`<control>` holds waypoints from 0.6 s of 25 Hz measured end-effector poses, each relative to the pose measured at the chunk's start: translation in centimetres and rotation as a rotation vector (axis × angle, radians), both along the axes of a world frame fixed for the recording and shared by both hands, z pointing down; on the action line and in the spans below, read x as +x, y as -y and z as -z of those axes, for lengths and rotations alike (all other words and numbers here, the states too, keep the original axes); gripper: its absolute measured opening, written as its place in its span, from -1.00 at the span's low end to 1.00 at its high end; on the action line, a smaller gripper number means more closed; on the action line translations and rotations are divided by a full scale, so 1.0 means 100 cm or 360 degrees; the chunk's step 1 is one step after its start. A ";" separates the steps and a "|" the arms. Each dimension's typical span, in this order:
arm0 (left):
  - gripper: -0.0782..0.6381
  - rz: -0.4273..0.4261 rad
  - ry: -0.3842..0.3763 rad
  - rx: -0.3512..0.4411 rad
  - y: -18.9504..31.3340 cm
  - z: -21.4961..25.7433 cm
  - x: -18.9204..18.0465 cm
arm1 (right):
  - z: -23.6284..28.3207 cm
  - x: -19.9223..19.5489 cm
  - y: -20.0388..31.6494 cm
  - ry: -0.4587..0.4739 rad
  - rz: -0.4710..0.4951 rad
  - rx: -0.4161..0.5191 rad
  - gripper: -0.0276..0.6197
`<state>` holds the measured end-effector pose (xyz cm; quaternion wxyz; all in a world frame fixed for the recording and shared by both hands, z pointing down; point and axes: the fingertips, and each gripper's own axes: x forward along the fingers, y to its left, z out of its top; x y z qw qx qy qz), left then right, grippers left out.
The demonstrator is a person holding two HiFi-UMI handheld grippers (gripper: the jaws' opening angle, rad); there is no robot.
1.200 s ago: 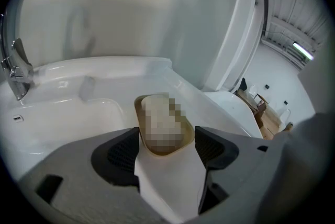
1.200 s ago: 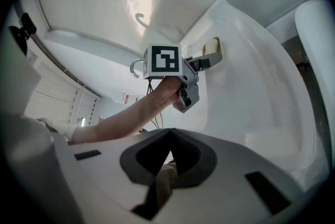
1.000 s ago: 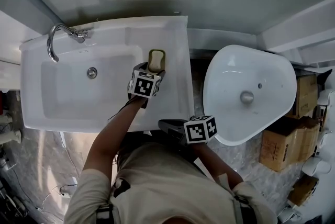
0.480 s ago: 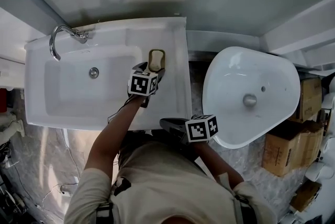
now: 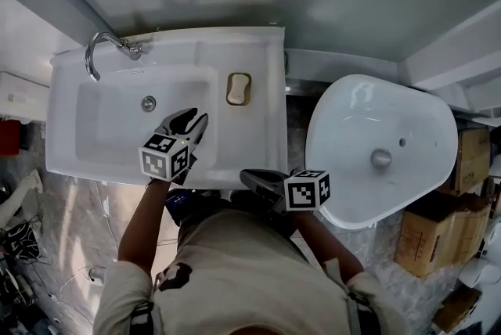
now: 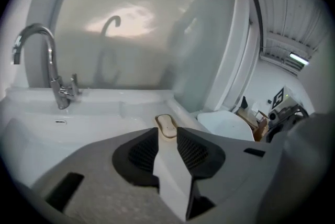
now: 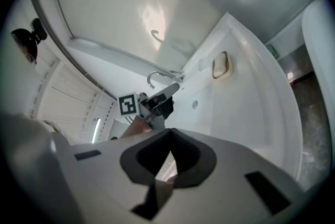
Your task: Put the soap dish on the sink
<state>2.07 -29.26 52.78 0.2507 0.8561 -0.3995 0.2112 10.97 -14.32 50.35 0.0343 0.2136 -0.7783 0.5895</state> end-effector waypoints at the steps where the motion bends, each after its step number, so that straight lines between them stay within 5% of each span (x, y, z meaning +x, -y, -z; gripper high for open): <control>1: -0.54 0.0056 -0.0053 0.0043 -0.008 0.012 -0.009 | 0.004 0.001 0.001 0.0028 -0.0002 0.0015 -0.88; 2: -0.73 0.0106 -0.0129 0.0096 -0.015 0.025 -0.017 | 0.009 0.001 0.003 0.0065 -0.0006 0.0026 -0.88; 5: -0.73 0.0224 -0.0362 0.0196 -0.035 0.058 -0.031 | 0.024 -0.002 0.011 0.0236 -0.0042 0.0043 -0.88; 8: -0.73 0.0258 -0.0448 0.0228 -0.048 0.075 -0.036 | 0.038 -0.004 0.019 0.0347 -0.0110 0.0066 -0.88; 15: -0.73 0.0128 -0.0516 0.0345 -0.065 0.106 -0.035 | 0.069 -0.020 0.026 0.0141 -0.0061 0.0507 -0.88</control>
